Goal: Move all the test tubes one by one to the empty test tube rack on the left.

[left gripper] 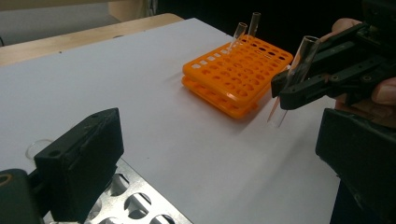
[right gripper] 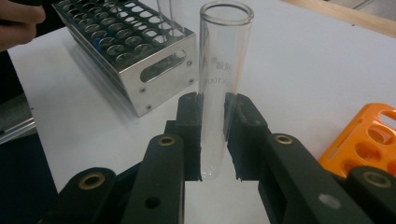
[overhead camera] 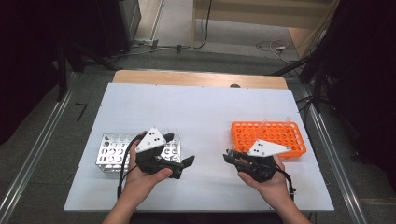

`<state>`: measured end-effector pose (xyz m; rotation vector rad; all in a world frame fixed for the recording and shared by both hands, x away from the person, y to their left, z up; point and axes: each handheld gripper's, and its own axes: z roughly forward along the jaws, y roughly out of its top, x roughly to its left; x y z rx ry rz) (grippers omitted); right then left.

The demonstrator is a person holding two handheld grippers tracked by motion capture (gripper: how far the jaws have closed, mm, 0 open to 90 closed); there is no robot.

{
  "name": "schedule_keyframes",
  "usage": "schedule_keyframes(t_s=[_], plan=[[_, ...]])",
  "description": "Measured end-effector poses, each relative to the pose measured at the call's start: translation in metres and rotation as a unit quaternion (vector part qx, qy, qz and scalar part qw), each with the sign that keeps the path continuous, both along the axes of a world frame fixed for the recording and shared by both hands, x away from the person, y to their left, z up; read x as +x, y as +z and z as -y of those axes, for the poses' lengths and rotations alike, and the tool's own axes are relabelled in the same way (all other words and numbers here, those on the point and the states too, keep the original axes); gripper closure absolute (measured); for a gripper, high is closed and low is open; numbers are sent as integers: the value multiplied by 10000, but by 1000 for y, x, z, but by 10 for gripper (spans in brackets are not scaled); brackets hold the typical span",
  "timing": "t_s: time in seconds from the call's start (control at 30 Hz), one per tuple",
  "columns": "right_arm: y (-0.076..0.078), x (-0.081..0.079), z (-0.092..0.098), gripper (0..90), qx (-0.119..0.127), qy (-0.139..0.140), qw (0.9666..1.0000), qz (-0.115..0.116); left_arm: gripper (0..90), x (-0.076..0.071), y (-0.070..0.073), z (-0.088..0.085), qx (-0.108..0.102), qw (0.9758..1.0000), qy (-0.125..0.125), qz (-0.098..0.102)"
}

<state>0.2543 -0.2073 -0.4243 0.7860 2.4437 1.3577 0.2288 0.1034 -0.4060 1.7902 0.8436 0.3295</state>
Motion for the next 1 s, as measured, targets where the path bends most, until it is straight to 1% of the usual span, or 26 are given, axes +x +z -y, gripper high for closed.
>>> schedule_keyframes(t_s=[0.33,0.57,0.63,0.73,0.8,0.93,1.0], plan=[[-2,-7,-14,736,-67,211,9998,-19,18,-4,1,13,-11,9997,-229,33],[-2,-11,-21,735,-104,337,9994,-8,67,-7,1,23,-36,9990,-446,21],[-2,-12,-23,736,-98,354,9993,-15,121,-7,1,26,-73,9986,-526,7],[-3,-13,-25,735,-111,390,9992,-5,174,-8,1,31,-112,9983,-570,-23],[-3,-13,-27,735,-122,415,9991,14,215,-9,0,35,-115,9982,-596,-27],[-3,-15,-30,735,-137,445,9989,-17,301,-11,0,43,-86,9978,-660,-7],[-4,-17,-32,735,-142,485,9987,-9,363,-12,0,46,-68,9976,-691,18]])
